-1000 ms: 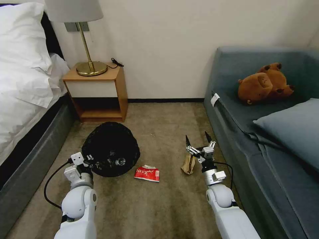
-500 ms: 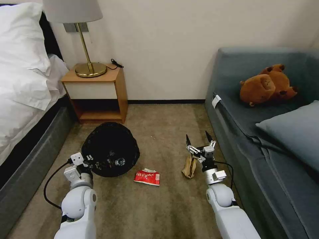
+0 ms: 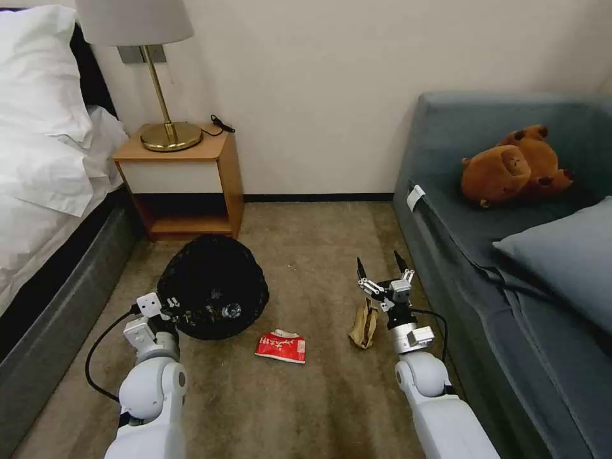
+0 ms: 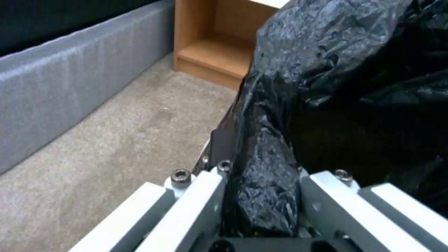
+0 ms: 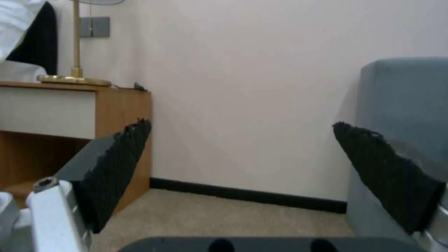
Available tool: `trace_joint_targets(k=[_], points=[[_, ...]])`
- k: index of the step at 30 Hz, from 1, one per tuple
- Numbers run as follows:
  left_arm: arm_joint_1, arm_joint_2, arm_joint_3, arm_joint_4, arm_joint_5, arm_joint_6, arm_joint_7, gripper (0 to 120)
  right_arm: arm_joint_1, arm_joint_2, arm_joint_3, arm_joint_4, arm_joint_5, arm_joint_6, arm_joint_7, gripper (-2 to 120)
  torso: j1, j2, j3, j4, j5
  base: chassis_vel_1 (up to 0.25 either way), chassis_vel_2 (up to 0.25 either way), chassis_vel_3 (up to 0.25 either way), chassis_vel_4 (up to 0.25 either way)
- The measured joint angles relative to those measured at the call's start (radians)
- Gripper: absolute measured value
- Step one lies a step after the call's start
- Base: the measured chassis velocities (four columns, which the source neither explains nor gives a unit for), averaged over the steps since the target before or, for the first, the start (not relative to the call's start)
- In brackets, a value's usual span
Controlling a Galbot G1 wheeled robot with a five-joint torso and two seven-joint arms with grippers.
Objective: Pick up the trash bin, then pick up the garbage on the floor and place it into the trash bin.
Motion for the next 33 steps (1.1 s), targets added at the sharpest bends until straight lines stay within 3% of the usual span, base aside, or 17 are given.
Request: trace_joint_targets(k=[18, 29, 33], points=[[0.01, 0.002, 0.003, 0.003, 0.0, 0.0, -0.002, 2, 0.01, 0.003, -0.019, -0.004, 0.0, -0.003, 0.014, 99, 0.0, 0.0, 0.0, 0.0, -0.0001, -0.002, 0.001, 0.002, -0.003], [0.011, 0.002, 0.002, 0.002, 0.0, 0.0, -0.002, 2, 0.03, -0.002, -0.044, 0.004, 0.002, 0.044, 0.01, 100, 0.0, 0.0, 0.0, 0.0, 0.0, 0.0, 0.0, 0.0, 0.0], [0.012, 0.001, 0.002, 0.0, 0.0, 0.0, -0.002, 2, 0.036, -0.011, -0.061, 0.018, -0.004, 0.007, 0.075, 100, 0.0, 0.0, 0.0, 0.0, 0.0, 0.0, 0.0, 0.0, 0.0]])
